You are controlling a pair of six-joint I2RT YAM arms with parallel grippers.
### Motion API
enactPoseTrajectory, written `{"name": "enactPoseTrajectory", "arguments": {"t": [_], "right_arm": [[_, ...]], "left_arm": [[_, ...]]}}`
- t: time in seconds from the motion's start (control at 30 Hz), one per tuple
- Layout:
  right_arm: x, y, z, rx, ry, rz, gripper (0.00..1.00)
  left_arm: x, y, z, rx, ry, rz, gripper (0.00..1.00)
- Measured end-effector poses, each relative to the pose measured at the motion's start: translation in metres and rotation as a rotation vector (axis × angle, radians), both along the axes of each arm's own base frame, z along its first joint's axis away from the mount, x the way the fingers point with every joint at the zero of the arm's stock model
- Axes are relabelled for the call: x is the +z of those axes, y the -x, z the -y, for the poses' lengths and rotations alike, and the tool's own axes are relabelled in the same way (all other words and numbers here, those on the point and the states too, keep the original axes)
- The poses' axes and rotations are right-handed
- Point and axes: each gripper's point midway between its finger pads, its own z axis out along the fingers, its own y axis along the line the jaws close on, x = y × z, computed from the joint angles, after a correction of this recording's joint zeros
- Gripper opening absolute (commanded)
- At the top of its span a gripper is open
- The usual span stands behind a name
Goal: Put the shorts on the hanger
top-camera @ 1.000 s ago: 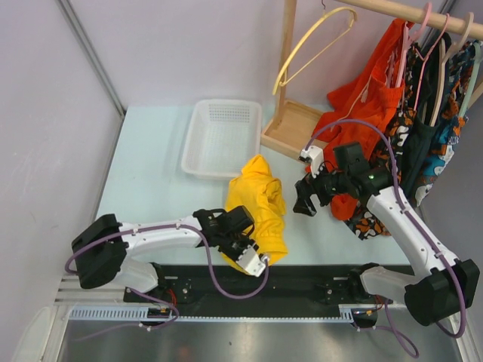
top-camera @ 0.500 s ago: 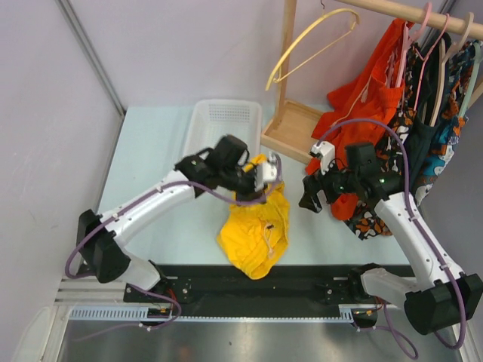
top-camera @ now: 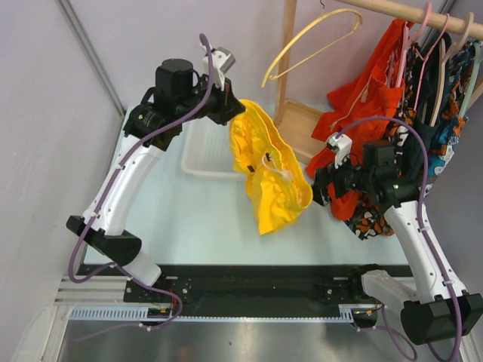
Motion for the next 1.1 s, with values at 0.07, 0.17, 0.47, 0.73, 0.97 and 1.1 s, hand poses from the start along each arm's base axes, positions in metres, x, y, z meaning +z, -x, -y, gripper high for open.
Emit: {"name": "enactPoseTrajectory", "arguments": {"t": [0.07, 0.17, 0.47, 0.73, 0.97, 1.1], "right_arm": [[0.004, 0.003, -0.004, 0.02, -0.022, 0.002, 1.0], [0.007, 0.009, -0.012, 0.056, -0.06, -0.011, 0.99], [0.011, 0.014, -0.021, 0.103, -0.089, -0.011, 1.0], [0.0, 0.007, -0.028, 0.042, -0.148, -0.067, 1.0], [-0.02, -0.024, -0.04, -0.07, -0.18, -0.114, 1.0], [-0.022, -0.045, -0.051, -0.119, -0.221, -0.12, 0.94]], "left_arm": [[0.007, -0.01, -0.01, 0.096, 0.019, -0.008, 0.0], [0.004, -0.021, -0.018, 0.19, 0.025, -0.036, 0.0], [-0.025, -0.059, -0.041, 0.387, -0.016, -0.102, 0.0], [-0.032, -0.074, -0.058, 0.457, -0.005, -0.133, 0.0], [-0.036, -0.08, -0.065, 0.476, 0.008, -0.156, 0.0], [-0.036, -0.081, -0.068, 0.475, 0.013, -0.16, 0.0]]}}
